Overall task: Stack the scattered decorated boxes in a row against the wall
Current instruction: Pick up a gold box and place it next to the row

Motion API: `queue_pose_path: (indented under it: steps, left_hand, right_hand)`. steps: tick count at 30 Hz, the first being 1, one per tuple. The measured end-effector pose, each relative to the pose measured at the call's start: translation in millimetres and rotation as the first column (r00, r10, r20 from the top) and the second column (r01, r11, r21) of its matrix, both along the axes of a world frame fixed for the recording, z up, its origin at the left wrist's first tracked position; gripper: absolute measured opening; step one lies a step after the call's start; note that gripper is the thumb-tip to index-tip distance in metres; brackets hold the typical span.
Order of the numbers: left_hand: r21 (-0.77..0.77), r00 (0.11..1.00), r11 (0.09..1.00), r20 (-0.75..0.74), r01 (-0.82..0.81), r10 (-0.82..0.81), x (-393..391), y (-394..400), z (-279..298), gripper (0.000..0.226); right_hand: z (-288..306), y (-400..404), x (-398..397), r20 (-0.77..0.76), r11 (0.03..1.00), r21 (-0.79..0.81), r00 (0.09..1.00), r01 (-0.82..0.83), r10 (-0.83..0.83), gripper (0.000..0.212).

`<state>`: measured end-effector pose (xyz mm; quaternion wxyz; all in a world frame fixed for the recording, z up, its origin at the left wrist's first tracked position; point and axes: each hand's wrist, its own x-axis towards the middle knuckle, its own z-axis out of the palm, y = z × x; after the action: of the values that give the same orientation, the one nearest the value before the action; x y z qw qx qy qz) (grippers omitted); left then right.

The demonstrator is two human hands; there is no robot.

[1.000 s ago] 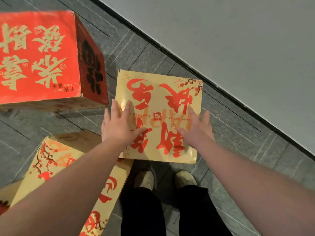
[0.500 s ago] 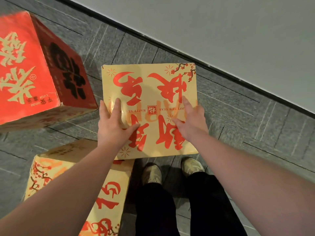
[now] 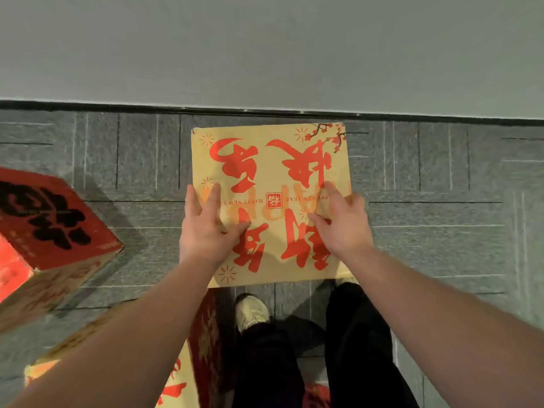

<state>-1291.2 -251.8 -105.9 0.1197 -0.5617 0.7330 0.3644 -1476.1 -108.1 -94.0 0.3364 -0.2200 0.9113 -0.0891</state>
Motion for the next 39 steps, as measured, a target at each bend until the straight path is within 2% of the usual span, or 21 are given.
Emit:
queue_pose_path:
  steps: [8,15,21,27,35,39]
  left_hand:
    - [-0.032,0.956,0.956,-0.022,0.290,-0.291,-108,44,23,0.091]
    - [-0.052,0.866,0.865,0.001,0.499,-0.500,-222,103,48,0.090]
    - [-0.103,0.727,0.724,-0.008,0.682,-0.686,-331,195,66,0.089]
    - [-0.107,0.598,0.598,-0.035,0.795,-0.801,-436,317,85,0.089]
    - [-0.119,0.395,0.411,-0.138,0.904,-0.908,-563,480,116,0.088]
    - [-0.151,0.278,0.298,-0.139,0.943,-0.950,-623,547,130,0.088]
  right_hand:
    - [19,91,-60,-0.005,0.952,-0.015,0.952,0.305,-0.305,0.069]
    - [30,178,-122,0.011,0.850,-0.079,0.853,0.521,-0.522,0.069]
    - [43,283,-185,0.027,0.725,-0.143,0.735,0.674,-0.678,0.067]
    - [66,407,-252,0.003,0.601,-0.117,0.605,0.791,-0.796,0.064]
    - [105,564,-328,-0.061,0.394,-0.119,0.389,0.911,-0.919,0.062]
    - [118,624,-361,-0.098,0.306,-0.133,0.294,0.943,-0.951,0.060]
